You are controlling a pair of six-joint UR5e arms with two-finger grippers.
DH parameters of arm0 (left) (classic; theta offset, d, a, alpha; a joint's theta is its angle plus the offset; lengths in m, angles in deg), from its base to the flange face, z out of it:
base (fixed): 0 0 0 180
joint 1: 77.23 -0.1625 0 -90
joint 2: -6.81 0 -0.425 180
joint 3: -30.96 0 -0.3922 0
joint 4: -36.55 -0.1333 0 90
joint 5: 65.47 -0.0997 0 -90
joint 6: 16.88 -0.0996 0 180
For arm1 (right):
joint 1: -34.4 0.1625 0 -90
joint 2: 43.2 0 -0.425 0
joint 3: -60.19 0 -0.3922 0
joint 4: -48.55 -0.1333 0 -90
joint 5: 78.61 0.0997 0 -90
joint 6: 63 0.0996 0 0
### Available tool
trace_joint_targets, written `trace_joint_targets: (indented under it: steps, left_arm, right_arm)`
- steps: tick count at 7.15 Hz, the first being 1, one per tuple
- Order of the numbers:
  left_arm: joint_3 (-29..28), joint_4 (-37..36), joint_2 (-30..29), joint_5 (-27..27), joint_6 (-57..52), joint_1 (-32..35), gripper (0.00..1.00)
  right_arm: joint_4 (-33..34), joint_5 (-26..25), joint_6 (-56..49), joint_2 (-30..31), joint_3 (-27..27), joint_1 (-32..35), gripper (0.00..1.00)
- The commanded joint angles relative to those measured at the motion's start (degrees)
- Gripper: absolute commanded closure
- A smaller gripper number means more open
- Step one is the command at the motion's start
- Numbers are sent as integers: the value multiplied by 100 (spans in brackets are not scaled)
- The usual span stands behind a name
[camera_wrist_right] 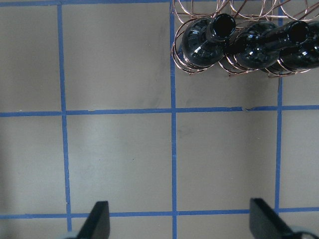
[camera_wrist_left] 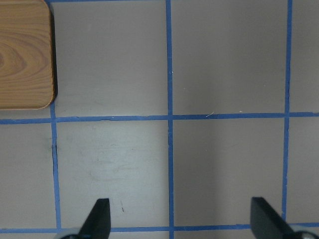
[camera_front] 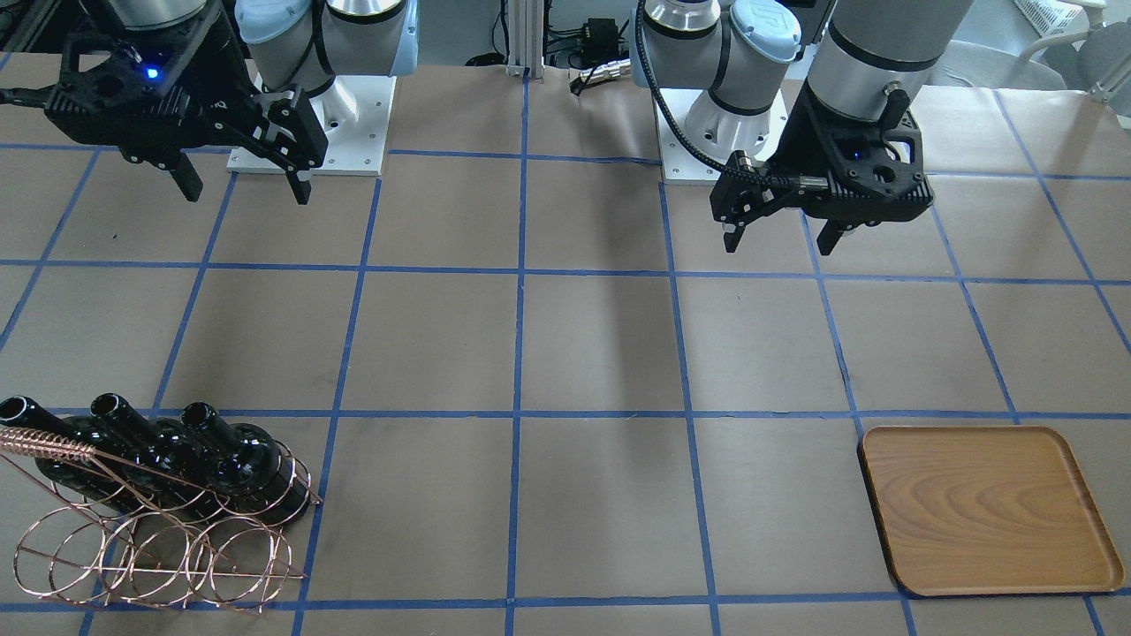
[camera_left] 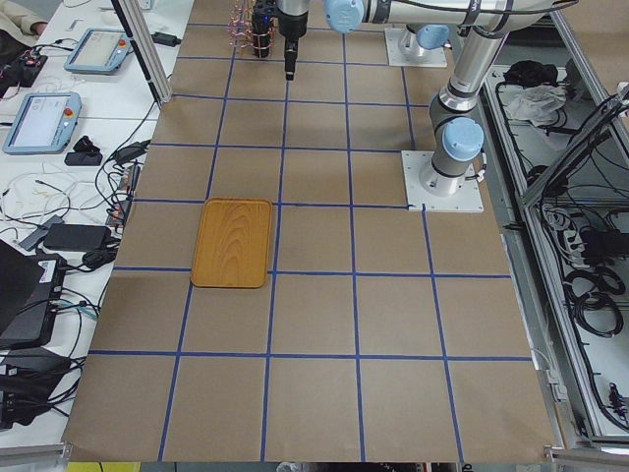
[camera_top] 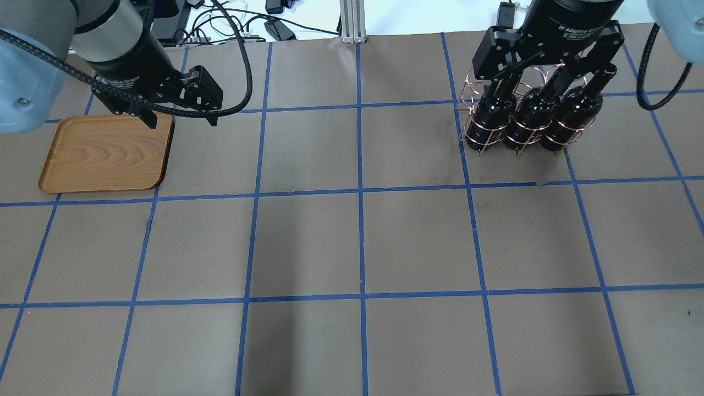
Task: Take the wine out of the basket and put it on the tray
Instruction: 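Move the right gripper above the copper wine rack toward a bottle neck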
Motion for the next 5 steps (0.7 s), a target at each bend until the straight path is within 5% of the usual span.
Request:
trace_joint_targets:
  steps: [1,5]
  left_arm:
    - [0,0,0,0,0,-5,0]
    - [0,9,0,0,0,-5,0]
  right_arm:
    - [7,-37,-27,-8,0,0,0]
    - [33,-21,-45,-95,17,-305,0]
